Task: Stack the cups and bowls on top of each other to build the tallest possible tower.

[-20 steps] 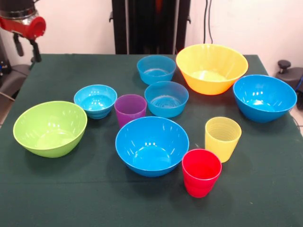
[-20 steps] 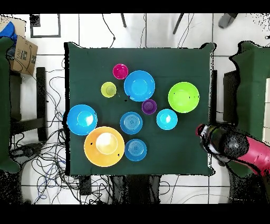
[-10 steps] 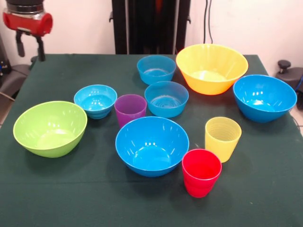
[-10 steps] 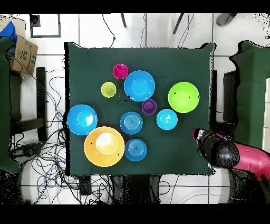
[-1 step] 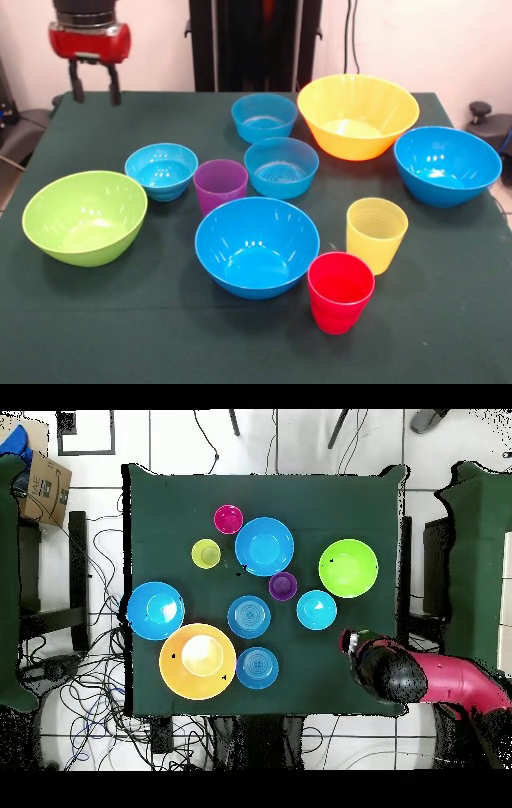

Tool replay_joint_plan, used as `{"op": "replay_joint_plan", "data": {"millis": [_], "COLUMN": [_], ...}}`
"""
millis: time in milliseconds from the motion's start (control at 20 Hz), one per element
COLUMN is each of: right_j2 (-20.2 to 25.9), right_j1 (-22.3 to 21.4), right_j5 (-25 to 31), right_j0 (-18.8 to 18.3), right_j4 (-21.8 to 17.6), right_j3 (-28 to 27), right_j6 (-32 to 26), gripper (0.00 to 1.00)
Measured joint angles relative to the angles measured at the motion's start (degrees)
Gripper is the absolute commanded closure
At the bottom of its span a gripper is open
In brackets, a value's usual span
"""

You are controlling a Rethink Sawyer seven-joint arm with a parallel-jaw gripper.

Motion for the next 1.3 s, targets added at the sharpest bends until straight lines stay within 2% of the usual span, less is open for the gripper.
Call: {"op": "replay_joint_plan", "data": {"millis": [450, 500, 850, 1100, 1300], "right_j2": [10.56, 13.16, 22.95, 27.92, 30.39], "right_j1": [-3.19, -4.24, -8.21, -10.97, -13.46], "right_j5": [0.15, 0.51, 2.15, 2.15, 2.16], "right_j0": [-4.36, -5.46, -8.93, -8.90, -6.93], "right_j4": [1.61, 2.85, 9.01, 12.61, 14.03], "right_j3": [6.83, 8.29, 13.03, 15.59, 17.56], "right_j6": [0.00, 0.00, 0.00, 0.00, 0.00], "gripper": [0.00, 0.00, 0.00, 0.00, 0.00]}}
